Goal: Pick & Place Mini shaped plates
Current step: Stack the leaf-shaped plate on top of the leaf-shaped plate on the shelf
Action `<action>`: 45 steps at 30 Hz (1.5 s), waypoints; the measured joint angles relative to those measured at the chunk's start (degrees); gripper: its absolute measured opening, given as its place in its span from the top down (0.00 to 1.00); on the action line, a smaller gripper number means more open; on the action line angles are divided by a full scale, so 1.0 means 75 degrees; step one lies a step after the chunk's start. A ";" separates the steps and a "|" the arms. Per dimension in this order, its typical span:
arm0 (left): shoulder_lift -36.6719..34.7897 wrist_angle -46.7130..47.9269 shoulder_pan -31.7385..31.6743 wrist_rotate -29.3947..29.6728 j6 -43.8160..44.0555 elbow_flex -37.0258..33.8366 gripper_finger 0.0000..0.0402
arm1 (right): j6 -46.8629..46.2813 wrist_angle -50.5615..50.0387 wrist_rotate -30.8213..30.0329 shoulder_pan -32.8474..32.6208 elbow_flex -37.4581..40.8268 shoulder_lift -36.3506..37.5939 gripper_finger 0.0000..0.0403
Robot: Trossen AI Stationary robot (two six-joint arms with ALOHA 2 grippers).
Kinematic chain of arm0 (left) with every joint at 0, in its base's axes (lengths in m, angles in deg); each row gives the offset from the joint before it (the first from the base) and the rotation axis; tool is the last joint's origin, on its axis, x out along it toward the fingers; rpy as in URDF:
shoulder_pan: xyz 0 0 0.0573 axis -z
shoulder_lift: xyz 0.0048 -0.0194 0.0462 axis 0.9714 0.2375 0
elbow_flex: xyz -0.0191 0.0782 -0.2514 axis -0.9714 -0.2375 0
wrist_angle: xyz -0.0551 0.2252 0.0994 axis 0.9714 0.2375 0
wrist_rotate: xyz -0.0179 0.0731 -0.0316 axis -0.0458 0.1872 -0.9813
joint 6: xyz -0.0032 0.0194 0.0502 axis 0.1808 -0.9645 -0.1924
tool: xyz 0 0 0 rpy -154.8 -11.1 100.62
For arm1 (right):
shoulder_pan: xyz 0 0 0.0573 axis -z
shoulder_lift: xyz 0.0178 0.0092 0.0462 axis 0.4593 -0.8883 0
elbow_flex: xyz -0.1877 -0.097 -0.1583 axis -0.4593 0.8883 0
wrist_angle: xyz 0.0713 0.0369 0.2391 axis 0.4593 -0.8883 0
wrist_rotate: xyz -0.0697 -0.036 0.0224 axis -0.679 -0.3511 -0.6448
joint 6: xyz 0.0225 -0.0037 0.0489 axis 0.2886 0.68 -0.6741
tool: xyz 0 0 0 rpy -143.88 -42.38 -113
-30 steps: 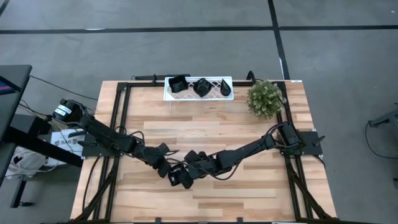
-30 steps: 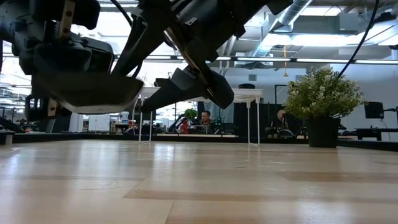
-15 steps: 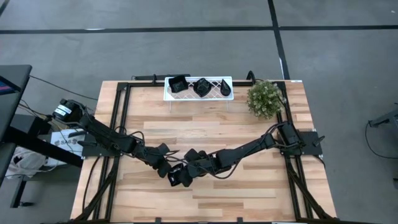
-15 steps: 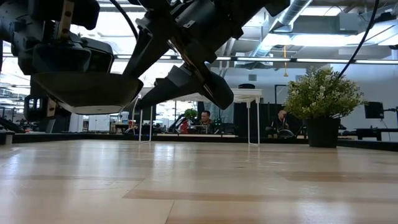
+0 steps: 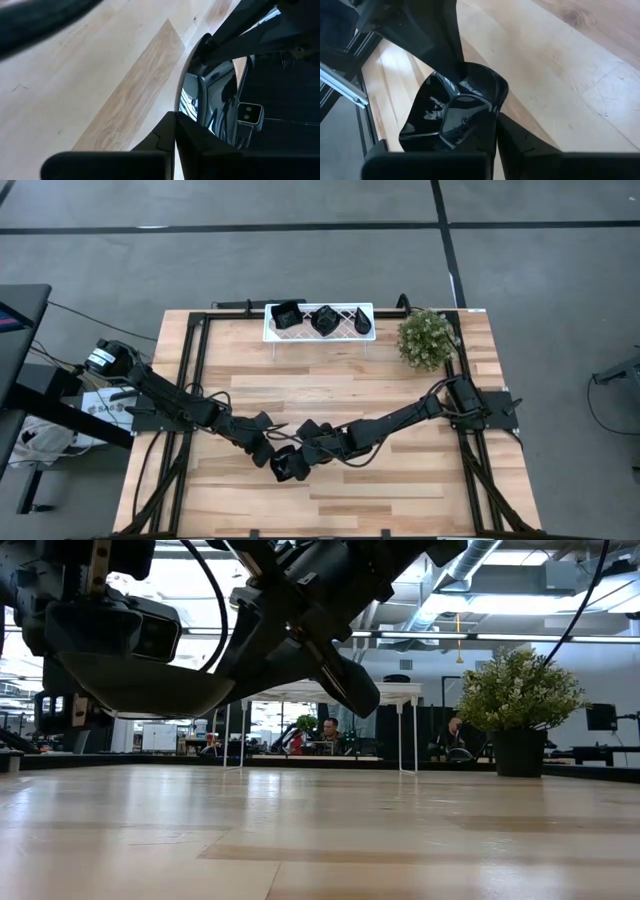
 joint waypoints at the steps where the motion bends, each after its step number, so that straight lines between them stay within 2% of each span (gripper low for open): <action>1: 0.0000 -0.0005 0.0000 -0.0001 0.0000 0.0000 0.98 | -0.0044 0.0003 0.0014 0.0000 0.0000 0.0000 0.98; 6: 0.0000 -0.0085 -0.0003 0.0249 -0.0071 -0.0003 0.95 | -0.0064 0.0014 0.0028 0.0002 0.0000 0.0000 0.99; 10: -0.0009 -0.0336 -0.0041 0.0712 -0.0203 0.0026 0.88 | -0.0062 0.0149 0.0116 0.0003 0.0000 -0.0003 0.99; 14: -0.0009 -0.0320 -0.0031 0.0627 -0.0290 0.0023 0.79 | -0.0059 0.0111 0.0166 0.0000 0.0000 -0.0003 0.99; 19: -0.0044 -0.0273 -0.0035 0.0099 -0.0474 0.0015 0.70 | 0.0020 0.0035 0.0174 0.0009 0.0000 -0.0003 1.00; 24: -0.0522 -0.0263 -0.0032 -0.0127 -0.0819 0.0015 0.67 | 0.0085 -0.0296 0.0190 0.0088 0.0000 0.0015 1.00; 30: -0.1644 -0.0205 0.0023 0.0016 -0.1549 0.0015 0.69 | 0.0268 -0.0552 0.0163 0.0210 -0.0003 0.0144 1.00; 36: -0.3015 -0.0224 0.0639 0.0720 -0.2649 0.0015 0.70 | 0.0308 -0.0516 -0.0224 0.0239 -0.0003 0.0307 1.00; 41: -0.3960 -0.0226 0.1413 0.1836 -0.3531 0.0015 0.70 | 0.0422 -0.0686 -0.0697 0.0233 -0.0003 0.0622 1.00; 45: -0.4357 -0.0223 0.1809 0.2708 -0.4370 0.0015 0.70 | 0.0825 -0.1044 -0.1032 0.0358 -0.0003 0.1056 1.00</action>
